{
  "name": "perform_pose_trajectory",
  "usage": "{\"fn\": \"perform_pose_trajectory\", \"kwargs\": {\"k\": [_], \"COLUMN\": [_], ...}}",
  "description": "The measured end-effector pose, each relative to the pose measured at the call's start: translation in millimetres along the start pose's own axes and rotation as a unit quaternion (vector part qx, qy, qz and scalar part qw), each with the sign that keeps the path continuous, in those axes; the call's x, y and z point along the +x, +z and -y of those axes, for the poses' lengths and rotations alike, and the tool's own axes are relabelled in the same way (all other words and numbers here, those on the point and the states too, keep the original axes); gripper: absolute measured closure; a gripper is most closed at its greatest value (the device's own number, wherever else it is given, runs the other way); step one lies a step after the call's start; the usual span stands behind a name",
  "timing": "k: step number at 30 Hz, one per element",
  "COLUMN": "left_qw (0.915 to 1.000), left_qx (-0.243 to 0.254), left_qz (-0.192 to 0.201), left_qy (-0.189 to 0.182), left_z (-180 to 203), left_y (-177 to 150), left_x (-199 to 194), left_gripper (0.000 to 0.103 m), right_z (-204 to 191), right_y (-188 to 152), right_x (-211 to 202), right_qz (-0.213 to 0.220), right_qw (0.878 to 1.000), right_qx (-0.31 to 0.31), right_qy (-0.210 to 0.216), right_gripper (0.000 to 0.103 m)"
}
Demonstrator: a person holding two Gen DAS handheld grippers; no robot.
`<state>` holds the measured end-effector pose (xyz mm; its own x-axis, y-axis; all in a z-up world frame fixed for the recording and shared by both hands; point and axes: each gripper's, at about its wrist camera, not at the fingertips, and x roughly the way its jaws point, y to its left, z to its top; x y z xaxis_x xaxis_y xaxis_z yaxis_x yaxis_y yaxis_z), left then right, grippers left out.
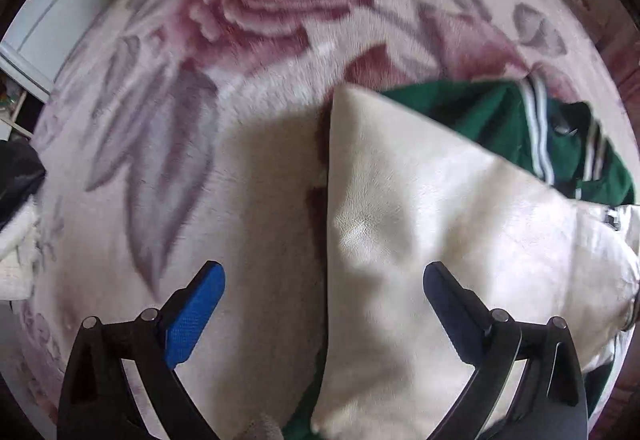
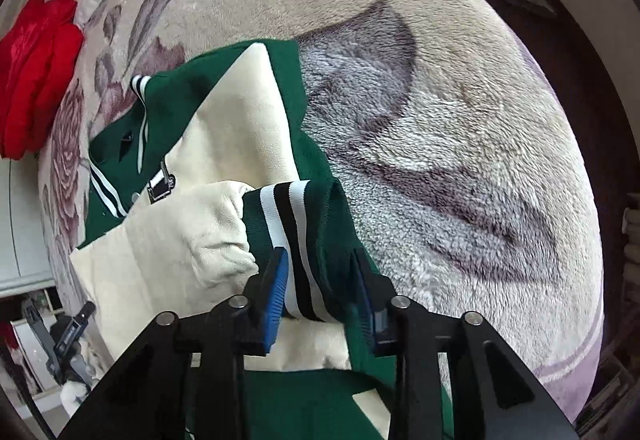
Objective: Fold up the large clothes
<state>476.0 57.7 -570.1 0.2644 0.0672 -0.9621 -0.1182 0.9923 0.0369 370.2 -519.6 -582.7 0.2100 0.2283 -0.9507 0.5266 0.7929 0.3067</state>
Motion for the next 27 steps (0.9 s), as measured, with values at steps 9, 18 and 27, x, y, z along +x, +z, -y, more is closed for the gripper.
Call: {"fn": "perform_pose_trajectory", "kwargs": {"k": [9, 18, 27], "left_qw": [0.9984, 0.9946, 0.9957], "left_qx": [-0.021, 0.026, 0.040], "left_qz": [-0.019, -0.022, -0.009], "left_qy": [0.048, 0.098, 0.083], "left_z": [-30.2, -20.6, 32.9], "left_y": [-11.9, -19.4, -46.4], "left_x": [21.6, 33.3, -11.3], "left_gripper": [0.000, 0.000, 0.000], "right_z": [-23.7, -5.4, 27.1], "right_y": [-28.3, -27.5, -92.4], "right_x": [14.7, 7.3, 54.8], "right_qz": [-0.007, -0.044, -0.117], "right_qw": [0.997, 0.997, 0.982], "right_qx": [-0.040, -0.066, -0.135], "right_qy": [0.065, 0.014, -0.053], "right_gripper": [0.066, 0.060, 0.053]}}
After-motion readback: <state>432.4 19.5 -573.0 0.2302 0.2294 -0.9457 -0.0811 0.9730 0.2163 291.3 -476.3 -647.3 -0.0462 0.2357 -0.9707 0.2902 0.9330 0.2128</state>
